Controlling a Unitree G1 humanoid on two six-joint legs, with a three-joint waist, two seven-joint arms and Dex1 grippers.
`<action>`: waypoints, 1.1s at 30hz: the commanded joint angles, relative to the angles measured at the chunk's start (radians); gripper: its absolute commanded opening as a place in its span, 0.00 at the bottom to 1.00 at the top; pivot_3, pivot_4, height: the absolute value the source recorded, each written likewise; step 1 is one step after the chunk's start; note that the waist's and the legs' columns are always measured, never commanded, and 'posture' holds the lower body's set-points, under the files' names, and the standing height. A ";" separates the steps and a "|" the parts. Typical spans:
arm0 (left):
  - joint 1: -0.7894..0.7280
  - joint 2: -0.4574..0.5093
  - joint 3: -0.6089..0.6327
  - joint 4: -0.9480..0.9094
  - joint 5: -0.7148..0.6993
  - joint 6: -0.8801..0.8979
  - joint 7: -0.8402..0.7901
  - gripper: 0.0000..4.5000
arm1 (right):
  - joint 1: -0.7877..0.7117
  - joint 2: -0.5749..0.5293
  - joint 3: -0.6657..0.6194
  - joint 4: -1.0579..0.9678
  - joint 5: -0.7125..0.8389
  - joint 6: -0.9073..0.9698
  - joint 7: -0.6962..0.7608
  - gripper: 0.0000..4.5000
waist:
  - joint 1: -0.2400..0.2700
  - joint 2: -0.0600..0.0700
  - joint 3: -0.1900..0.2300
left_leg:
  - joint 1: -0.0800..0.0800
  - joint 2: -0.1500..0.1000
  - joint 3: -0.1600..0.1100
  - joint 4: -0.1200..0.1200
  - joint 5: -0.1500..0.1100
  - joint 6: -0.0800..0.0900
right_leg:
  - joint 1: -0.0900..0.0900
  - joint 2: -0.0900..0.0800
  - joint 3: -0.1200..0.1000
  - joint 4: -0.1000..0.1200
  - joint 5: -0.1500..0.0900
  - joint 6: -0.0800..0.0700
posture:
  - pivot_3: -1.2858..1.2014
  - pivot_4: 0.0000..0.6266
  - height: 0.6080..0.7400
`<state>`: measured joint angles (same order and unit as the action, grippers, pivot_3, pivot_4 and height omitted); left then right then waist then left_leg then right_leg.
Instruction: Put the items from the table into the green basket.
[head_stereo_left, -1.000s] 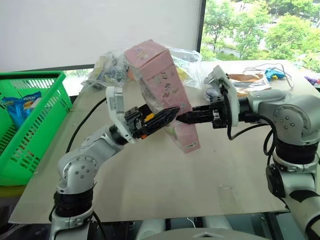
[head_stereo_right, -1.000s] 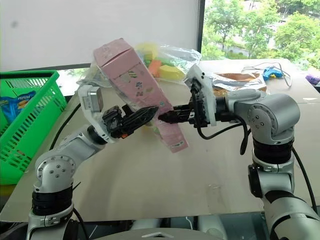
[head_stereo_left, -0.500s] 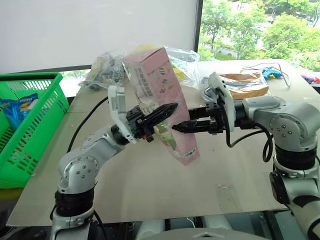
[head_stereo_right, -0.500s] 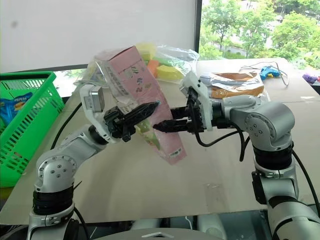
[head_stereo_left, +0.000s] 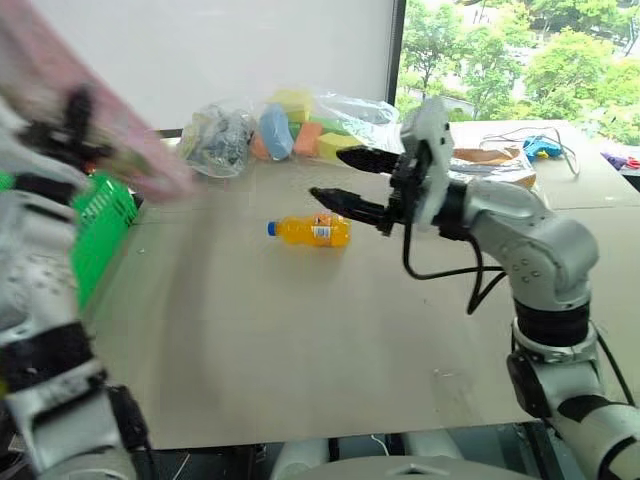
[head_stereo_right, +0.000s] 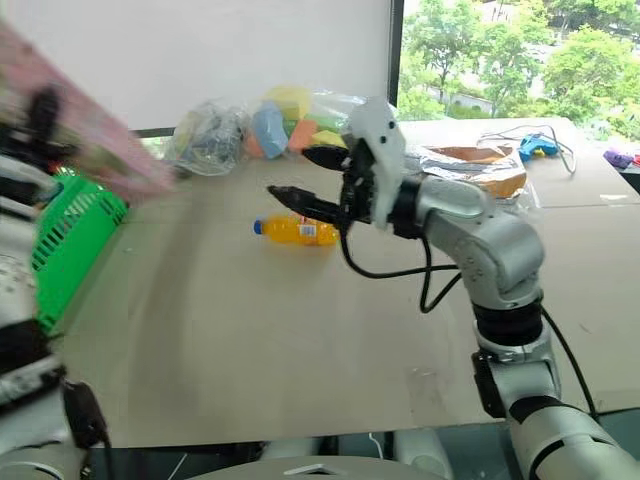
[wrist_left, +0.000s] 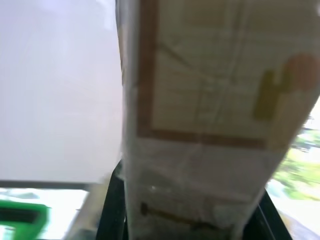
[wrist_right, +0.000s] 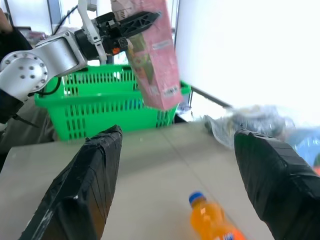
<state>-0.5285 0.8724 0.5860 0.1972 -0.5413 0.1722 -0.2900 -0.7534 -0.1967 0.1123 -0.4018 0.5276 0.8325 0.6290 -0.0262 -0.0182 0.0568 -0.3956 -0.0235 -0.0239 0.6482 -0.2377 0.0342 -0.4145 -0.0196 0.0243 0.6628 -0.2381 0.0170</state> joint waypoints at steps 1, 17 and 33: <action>-0.101 0.162 -0.028 0.236 0.192 -0.249 -0.051 0.22 | 0.001 0.011 0.040 0.010 -0.028 -0.067 -0.011 0.84 | 0.015 -0.004 -0.002 | -0.001 0.000 0.000 0.000 0.000 0.000 | 0.000 -0.001 -0.001 -0.001 0.000 0.000 | 0.54 0.00 1.00; -0.343 0.325 -0.270 0.992 0.473 -0.415 -0.192 0.83 | 0.013 -0.154 0.022 0.005 0.028 -0.151 0.182 0.85 | 0.032 -0.023 -0.014 | -0.005 -0.004 -0.010 0.000 -0.001 0.001 | 0.000 -0.008 -0.014 -0.001 0.000 0.000 | 0.53 0.00 1.00; -0.360 0.314 -0.238 0.956 0.451 -0.490 -0.094 0.92 | -0.043 -0.169 0.035 0.100 0.033 -0.229 0.272 0.85 | 0.016 -0.025 -0.016 | -0.004 -0.004 -0.008 -0.001 -0.004 -0.002 | -0.001 -0.011 -0.013 0.000 0.000 0.000 | 0.55 0.00 1.00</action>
<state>-0.8444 1.1676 0.3030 1.2263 -0.0446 -0.2762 -0.4021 -0.7720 -0.3649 0.1593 -0.2957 0.5559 0.6258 0.8912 -0.0102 -0.0428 0.0410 -0.3999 -0.0275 -0.0316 0.6467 -0.2419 0.0321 -0.4156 -0.0309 0.0106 0.6631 -0.2381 0.0170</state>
